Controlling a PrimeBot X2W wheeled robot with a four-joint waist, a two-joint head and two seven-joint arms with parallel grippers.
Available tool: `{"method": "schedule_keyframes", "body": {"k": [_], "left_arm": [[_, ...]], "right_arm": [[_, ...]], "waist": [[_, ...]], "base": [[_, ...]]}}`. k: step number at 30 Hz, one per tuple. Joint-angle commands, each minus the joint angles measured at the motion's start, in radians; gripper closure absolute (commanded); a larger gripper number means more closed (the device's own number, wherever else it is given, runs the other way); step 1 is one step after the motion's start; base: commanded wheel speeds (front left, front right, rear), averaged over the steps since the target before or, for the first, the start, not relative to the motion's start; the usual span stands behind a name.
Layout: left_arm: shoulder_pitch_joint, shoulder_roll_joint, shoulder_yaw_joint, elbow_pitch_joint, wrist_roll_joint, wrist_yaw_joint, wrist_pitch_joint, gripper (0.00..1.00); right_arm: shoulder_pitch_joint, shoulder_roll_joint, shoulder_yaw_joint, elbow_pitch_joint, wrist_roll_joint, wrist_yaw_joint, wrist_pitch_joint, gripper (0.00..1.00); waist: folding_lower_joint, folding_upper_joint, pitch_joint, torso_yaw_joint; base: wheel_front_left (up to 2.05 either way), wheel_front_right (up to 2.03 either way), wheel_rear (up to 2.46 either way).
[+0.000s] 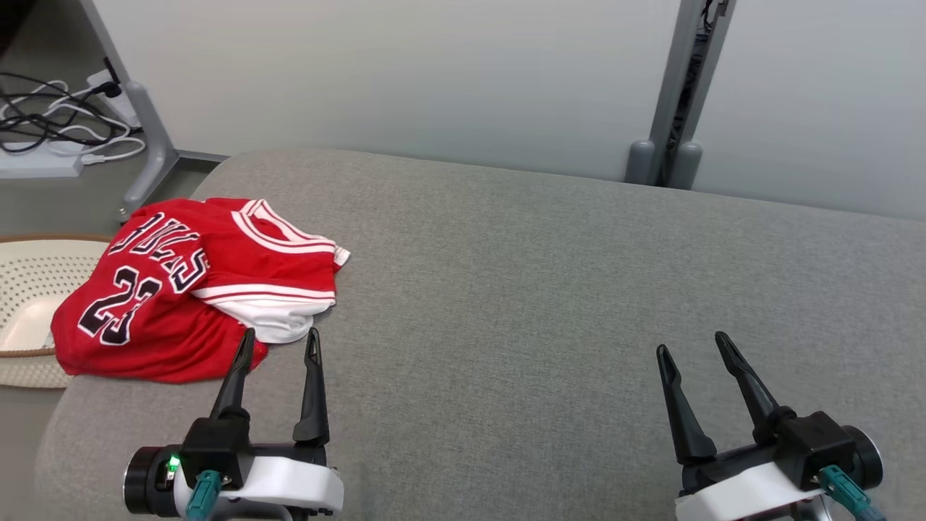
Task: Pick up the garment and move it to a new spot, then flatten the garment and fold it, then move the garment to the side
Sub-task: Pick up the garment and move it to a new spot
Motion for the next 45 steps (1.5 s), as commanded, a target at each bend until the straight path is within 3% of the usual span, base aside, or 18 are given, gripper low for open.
{"method": "schedule_keyframes", "body": {"k": [1, 21, 36, 45], "left_arm": [[0.014, 0.004, 0.007, -0.004, -0.009, 0.007, -0.001, 0.0], [0.019, 0.004, 0.031, -0.011, 0.014, 0.027, -0.001, 0.0], [0.003, 0.004, 0.037, -0.013, -0.034, 0.045, -0.001, 0.0], [-0.124, 0.004, 0.045, 0.059, -0.076, 0.041, -0.001, 0.0]], "right_arm": [[0.006, -0.006, -0.001, -0.003, 0.004, 0.002, -0.006, 0.0], [0.02, -0.007, 0.003, 0.002, 0.014, 0.002, -0.006, 0.0], [0.003, -0.007, 0.01, 0.011, -0.024, 0.002, -0.006, 0.0], [-0.033, -0.047, 0.005, -0.003, -0.058, 0.002, -0.006, 0.0]], "waist": [[0.0, 0.0, 0.002, 0.028], [0.0, 0.0, -0.002, 0.189], [0.0, 0.0, 0.03, 0.198], [0.0, 0.0, 0.136, 0.185]], "base": [[0.0, 0.0, 0.0], [0.0, 0.0, 0.0], [0.0, 0.0, 0.0], [0.0, 0.0, 0.0]]}}
